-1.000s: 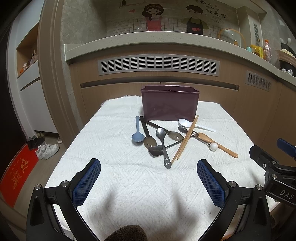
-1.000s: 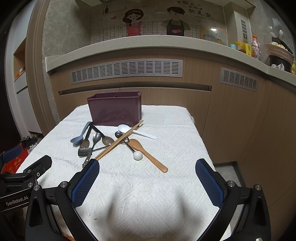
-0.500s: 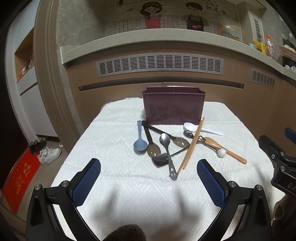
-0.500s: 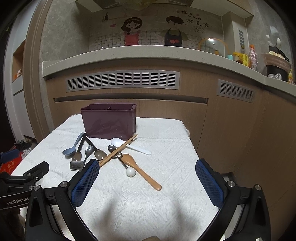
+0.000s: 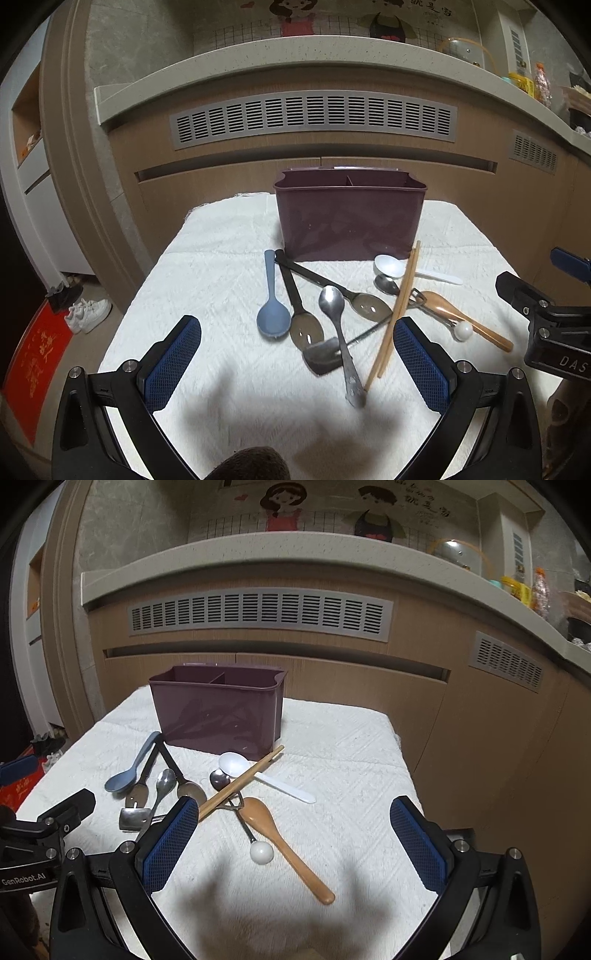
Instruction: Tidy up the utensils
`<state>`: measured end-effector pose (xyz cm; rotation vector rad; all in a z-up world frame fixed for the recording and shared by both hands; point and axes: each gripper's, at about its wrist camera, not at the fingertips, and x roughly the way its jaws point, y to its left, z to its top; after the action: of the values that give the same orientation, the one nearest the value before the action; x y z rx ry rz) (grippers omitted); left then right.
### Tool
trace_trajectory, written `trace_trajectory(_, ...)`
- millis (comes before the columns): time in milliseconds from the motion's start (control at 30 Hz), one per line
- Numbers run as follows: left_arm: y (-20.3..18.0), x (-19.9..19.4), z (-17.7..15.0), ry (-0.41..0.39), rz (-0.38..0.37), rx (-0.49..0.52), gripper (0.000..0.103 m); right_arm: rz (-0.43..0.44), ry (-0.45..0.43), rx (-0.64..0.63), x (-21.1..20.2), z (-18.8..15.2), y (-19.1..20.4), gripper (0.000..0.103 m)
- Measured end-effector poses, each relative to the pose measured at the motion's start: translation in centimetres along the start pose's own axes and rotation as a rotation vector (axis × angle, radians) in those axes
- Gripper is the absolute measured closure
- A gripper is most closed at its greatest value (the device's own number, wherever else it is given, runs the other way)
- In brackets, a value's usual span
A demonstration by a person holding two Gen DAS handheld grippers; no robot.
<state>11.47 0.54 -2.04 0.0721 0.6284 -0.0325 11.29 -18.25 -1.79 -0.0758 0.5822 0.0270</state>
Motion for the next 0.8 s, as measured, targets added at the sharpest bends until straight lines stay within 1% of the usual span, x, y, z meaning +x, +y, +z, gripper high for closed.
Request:
trace_trajectory(167, 1.6, 2.0, 1.7, -0.016, 0.002, -0.006, 0.0, 0.013, 0.025, -0.012, 2.8, 1.4, 0.0, 0.0)
trace_trajectory(300, 4.0, 3.2, 3.4, -0.026, -0.027, -0.038, 0.0, 0.036, 0.056, -0.024, 5.2, 2.6, 0.2, 0.002)
trace_trajectory(333, 4.5, 3.4, 3.6, -0.036, -0.027, -0.037, 0.0, 0.046, 0.07, -0.024, 6.0, 3.1, 0.3, 0.004)
trace_trajectory(400, 5.3, 3.7, 4.0, -0.062, -0.016, -0.013, 0.0, 0.065, 0.1, -0.02, 7.3, 3.6, 0.6, 0.015)
trace_trajectory(433, 5.6, 3.9, 4.0, -0.065, -0.005, 0.001, 0.0, 0.077, 0.115, -0.018, 7.9, 3.8, 0.7, 0.017)
trace_trajectory(500, 6.3, 4.3, 4.0, -0.057, 0.021, 0.03, 0.0, 0.101, 0.153, -0.014, 9.3, 4.0, 1.4, 0.029)
trace_trajectory(533, 6.7, 4.5, 3.9, -0.052, 0.028, 0.038, 0.0, 0.112, 0.171, -0.018, 10.0, 4.1, 1.8, 0.032)
trace_trajectory(567, 7.1, 4.7, 3.7, -0.044, 0.031, 0.044, 0.0, 0.12, 0.183, -0.021, 10.4, 4.1, 2.2, 0.037)
trace_trajectory(600, 7.4, 4.9, 3.6, -0.032, 0.025, 0.05, 0.0, 0.132, 0.204, -0.022, 11.2, 4.2, 2.6, 0.041)
trace_trajectory(667, 7.8, 5.4, 3.3, -0.002, -0.008, 0.059, 0.0, 0.148, 0.235, -0.024, 12.2, 4.1, 3.3, 0.045)
trace_trajectory(767, 7.5, 6.1, 2.7, 0.042, -0.11, 0.08, 0.0, 0.151, 0.25, -0.011, 13.0, 4.3, 3.7, 0.045)
trace_trajectory(800, 7.0, 6.4, 2.6, 0.049, -0.128, 0.089, 0.0, 0.145, 0.245, -0.013, 13.0, 4.4, 3.7, 0.045)
